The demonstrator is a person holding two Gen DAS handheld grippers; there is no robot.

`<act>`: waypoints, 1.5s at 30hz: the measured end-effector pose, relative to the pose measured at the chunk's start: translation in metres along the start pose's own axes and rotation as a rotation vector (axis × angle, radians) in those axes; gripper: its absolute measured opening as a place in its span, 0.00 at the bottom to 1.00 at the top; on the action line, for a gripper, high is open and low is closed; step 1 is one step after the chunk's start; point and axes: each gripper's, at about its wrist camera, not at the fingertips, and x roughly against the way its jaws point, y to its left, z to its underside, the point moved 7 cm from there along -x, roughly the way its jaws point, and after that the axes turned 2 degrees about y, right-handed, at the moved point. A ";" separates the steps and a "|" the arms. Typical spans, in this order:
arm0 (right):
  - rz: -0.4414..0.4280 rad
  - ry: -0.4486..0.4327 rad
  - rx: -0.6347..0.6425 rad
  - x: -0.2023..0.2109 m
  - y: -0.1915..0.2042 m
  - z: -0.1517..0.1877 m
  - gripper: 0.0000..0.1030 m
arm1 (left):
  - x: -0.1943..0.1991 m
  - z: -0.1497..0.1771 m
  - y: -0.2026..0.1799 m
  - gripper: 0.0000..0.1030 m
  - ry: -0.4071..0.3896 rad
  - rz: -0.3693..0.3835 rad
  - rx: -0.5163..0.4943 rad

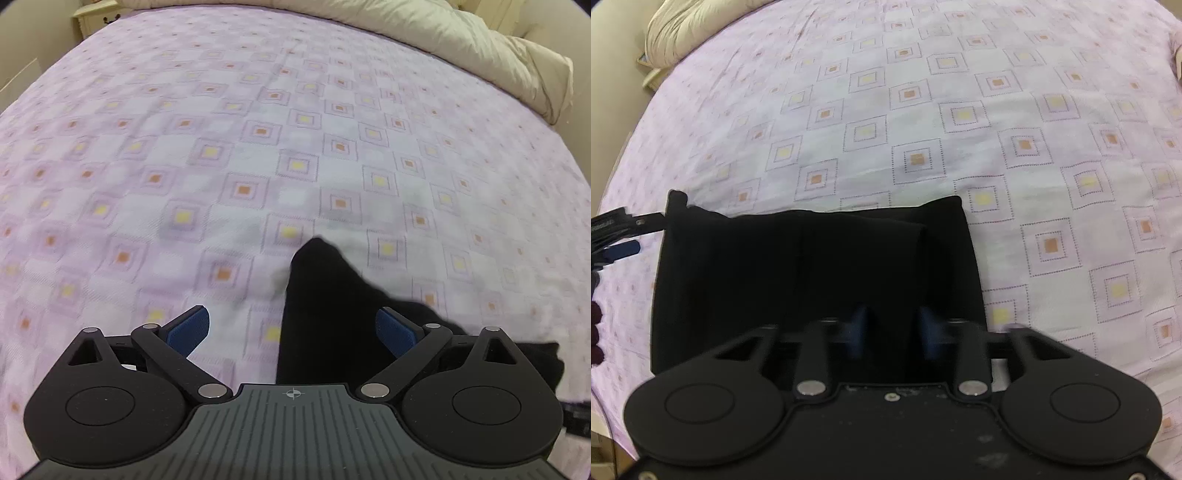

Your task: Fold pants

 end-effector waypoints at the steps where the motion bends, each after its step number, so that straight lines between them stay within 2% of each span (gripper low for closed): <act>1: 0.002 -0.007 0.007 0.004 0.002 -0.001 0.21 | 0.005 0.005 0.002 0.95 0.002 -0.004 -0.002; 2: 0.010 -0.018 0.022 0.011 0.004 -0.002 0.19 | 0.009 0.011 0.003 0.95 0.004 -0.006 -0.008; 3: 0.018 -0.034 0.043 0.018 0.007 -0.004 0.08 | 0.012 0.016 0.005 0.95 0.008 -0.008 -0.013; 7: 0.052 -0.129 0.116 0.051 0.020 -0.016 0.06 | 0.023 0.036 0.001 0.95 0.015 -0.004 -0.028; 9: 0.075 -0.144 0.137 0.053 0.021 -0.024 0.06 | 0.022 0.042 -0.003 0.95 0.025 0.005 -0.027; 13: 0.145 -0.104 0.139 0.026 0.011 -0.029 0.07 | 0.021 0.053 -0.015 0.95 0.040 0.016 -0.055; 16: 0.183 -0.065 0.143 0.006 0.003 -0.025 0.08 | 0.019 0.061 -0.025 0.95 0.052 0.027 -0.104; 18: 0.187 -0.070 0.152 0.005 0.005 -0.025 0.08 | 0.012 0.069 -0.030 0.95 0.073 0.024 -0.141; 22: 0.208 -0.078 0.128 0.016 0.003 -0.020 0.10 | -0.014 0.097 -0.031 0.96 0.204 0.037 -0.170; 25: 0.246 -0.144 0.116 0.036 0.008 -0.017 0.14 | -0.015 0.102 -0.025 0.96 0.194 0.048 -0.118; 28: 0.215 -0.209 0.143 0.061 0.023 -0.001 0.17 | -0.011 0.104 -0.025 0.96 0.180 0.045 -0.123; 31: 0.165 -0.186 0.220 0.064 0.045 0.027 0.21 | -0.009 0.108 -0.025 0.96 0.177 0.044 -0.126; 33: 0.184 -0.150 0.264 0.053 0.052 0.046 0.22 | -0.008 0.111 -0.023 0.96 0.177 0.046 -0.118; 35: 0.214 -0.103 0.254 0.038 0.049 0.058 0.22 | -0.009 0.115 -0.020 0.97 0.184 0.041 -0.110; 38: 0.248 -0.060 0.206 0.020 0.039 0.062 0.22 | -0.014 0.124 -0.013 0.99 0.213 0.034 -0.089; 40: 0.246 -0.051 0.193 0.015 0.036 0.061 0.23 | -0.014 0.129 -0.010 1.00 0.195 0.037 -0.094; 45: 0.293 -0.017 0.282 0.005 0.046 0.062 0.25 | -0.014 0.137 -0.012 1.00 0.161 0.011 -0.125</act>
